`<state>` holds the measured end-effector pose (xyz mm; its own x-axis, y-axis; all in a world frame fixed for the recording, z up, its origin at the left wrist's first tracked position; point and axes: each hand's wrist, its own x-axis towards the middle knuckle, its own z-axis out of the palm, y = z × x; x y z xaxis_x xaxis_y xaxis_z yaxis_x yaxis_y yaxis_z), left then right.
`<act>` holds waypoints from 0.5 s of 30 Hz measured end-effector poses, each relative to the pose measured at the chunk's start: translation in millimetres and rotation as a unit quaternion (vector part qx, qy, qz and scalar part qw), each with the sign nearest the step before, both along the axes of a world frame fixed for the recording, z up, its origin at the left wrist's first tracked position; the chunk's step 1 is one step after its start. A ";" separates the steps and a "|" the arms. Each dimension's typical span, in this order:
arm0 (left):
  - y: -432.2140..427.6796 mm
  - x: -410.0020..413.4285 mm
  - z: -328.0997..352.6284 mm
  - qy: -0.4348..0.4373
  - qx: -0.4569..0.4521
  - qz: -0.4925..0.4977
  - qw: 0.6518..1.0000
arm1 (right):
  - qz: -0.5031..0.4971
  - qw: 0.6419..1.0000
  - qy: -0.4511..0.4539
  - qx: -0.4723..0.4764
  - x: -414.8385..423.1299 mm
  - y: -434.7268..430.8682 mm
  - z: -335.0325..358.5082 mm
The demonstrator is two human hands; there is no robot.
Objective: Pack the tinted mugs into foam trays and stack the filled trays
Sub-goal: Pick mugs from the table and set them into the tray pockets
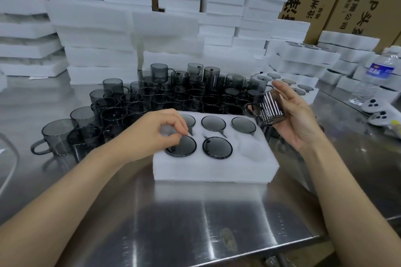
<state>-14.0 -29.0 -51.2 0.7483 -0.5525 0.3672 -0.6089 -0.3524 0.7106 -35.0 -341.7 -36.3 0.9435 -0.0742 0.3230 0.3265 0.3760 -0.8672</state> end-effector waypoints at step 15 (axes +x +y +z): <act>0.4 0.2 -0.2 0.005 0.009 -0.002 1.000 | -0.172 0.958 -0.124 -0.193 -22.5 46.0 -7.1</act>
<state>-13.8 -28.6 -51.5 0.7491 -0.5627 0.3496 -0.6035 -0.3622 0.7103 -57.5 -295.6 -43.4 0.7757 -0.1963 0.5998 0.5870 -0.1244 -0.8000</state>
